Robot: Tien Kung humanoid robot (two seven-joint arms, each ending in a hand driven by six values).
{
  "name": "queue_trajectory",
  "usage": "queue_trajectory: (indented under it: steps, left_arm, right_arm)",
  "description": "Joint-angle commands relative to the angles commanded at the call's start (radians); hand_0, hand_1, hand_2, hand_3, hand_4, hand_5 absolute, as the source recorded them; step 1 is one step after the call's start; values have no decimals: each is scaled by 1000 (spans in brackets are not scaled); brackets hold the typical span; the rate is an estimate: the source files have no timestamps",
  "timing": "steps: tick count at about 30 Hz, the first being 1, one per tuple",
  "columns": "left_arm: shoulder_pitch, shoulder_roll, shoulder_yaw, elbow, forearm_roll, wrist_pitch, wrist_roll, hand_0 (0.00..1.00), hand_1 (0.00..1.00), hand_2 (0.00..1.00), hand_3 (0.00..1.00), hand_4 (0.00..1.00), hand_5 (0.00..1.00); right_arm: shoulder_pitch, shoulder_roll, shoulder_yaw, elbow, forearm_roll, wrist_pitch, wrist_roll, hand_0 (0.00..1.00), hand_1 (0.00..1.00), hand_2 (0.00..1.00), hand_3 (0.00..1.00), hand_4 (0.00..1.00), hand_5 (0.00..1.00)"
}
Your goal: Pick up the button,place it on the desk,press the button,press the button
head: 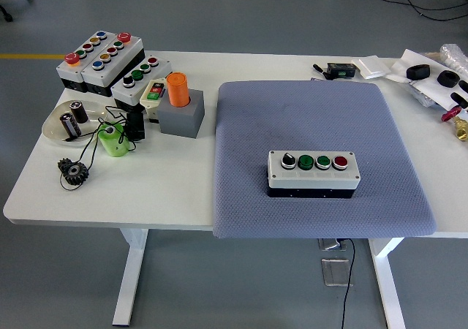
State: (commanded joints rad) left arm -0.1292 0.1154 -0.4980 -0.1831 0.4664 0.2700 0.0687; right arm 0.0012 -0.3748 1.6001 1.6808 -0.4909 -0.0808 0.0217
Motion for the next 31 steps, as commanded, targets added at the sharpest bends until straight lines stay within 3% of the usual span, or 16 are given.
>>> queue_trajectory:
  steps: [12,19,31]
  left_arm:
    - [15,-8,47,-2,-51,-6,-10,649,704,707,524,322,998]
    - [28,-15,118,-1,-190,6,-53,649,704,706,524,323,998]
    - [23,-21,118,3,-207,11,-59,649,704,706,521,323,998]
  right_arm:
    - [0,1,-10,0,-27,8,-21,768,709,763,779,606,608]
    - [-1,-4,-29,0,-28,6,-30,766,705,758,775,605,607]
    - [4,2,-42,-3,-36,4,-40,755,692,744,752,597,597]
